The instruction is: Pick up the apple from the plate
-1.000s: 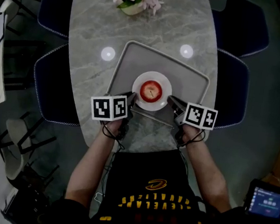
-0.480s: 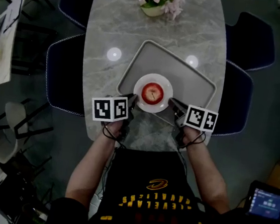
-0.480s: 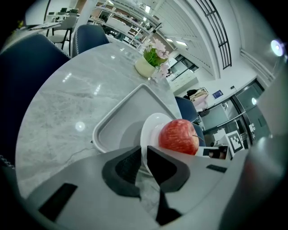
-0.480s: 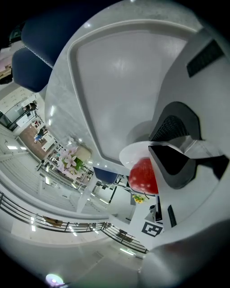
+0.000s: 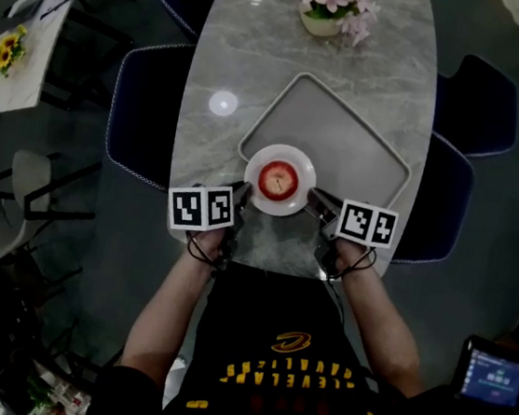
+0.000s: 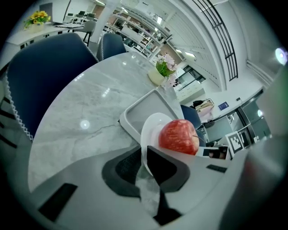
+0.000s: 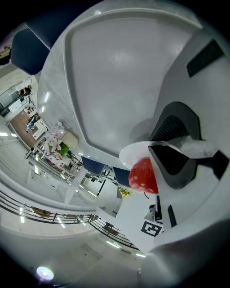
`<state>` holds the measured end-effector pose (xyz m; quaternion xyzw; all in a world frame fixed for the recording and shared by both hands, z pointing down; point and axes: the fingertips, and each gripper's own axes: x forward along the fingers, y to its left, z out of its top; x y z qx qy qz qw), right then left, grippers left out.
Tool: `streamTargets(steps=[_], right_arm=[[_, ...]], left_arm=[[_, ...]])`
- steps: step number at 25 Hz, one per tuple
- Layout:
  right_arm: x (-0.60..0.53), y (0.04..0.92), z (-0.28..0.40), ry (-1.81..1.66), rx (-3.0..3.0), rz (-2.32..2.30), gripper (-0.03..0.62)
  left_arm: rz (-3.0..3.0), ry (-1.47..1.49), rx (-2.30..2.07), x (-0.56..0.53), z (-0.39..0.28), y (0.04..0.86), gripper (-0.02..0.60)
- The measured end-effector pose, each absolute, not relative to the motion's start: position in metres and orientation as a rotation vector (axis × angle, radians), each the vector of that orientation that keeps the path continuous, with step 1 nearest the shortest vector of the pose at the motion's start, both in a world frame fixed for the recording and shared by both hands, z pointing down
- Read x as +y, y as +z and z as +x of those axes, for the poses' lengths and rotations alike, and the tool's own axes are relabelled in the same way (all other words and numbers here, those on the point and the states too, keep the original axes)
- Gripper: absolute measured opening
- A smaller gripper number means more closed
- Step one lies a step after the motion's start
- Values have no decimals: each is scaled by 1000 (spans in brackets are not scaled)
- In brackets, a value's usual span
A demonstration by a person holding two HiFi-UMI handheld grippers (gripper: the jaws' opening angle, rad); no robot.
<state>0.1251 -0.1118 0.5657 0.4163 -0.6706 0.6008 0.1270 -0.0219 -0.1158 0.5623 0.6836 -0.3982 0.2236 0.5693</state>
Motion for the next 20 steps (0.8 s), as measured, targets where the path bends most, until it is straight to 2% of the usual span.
streamTargets(steps=[10, 20], right_arm=[[-77, 531, 85, 1662, -2022, 1043, 39], [-46, 541, 49, 1626, -1992, 955, 40]], left_arm=[[1537, 400, -1048, -59, -62, 528, 43], [1477, 348, -1071, -17, -96, 539, 43]])
